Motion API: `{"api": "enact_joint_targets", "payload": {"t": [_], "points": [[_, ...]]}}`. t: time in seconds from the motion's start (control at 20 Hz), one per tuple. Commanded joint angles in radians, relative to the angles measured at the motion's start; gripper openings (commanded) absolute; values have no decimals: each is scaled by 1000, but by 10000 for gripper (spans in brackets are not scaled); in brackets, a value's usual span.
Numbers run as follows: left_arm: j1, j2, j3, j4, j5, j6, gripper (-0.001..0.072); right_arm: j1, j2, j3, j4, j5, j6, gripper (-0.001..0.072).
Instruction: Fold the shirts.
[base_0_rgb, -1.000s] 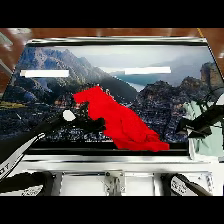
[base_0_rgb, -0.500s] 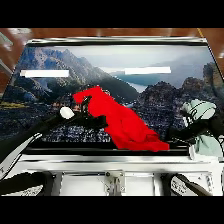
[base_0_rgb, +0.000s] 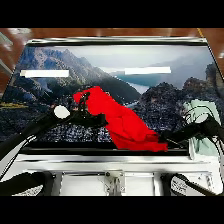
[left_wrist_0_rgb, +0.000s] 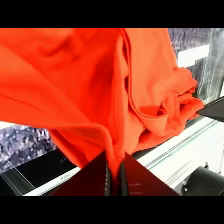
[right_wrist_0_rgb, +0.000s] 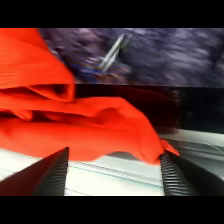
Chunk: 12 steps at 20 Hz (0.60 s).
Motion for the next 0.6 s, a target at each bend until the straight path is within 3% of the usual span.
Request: {"api": "enact_joint_targets", "payload": {"t": [0.0, 0.1, 0.15, 0.2, 0.4, 0.55], "points": [[0, 11, 1, 0, 4, 2, 53, 0, -18, -16, 51, -39, 9, 432], [0, 14, 1, 0, 11, 2, 53, 0, -18, -16, 102, -48, 20, 403], [1, 15, 1, 0, 11, 2, 53, 0, -18, -15, 129, -38, 16, 182], [1, 18, 1, 0, 12, 11, 53, 0, -17, -15, 151, -24, 16, 63], [21, 79, 36, 0, 33, 73, 52, 0, 102, 36, 274, -16, -53, 61], [101, 195, 216, 0, 3, 158, 52, -1, 278, 246, 304, -17, -84, 61]]}}
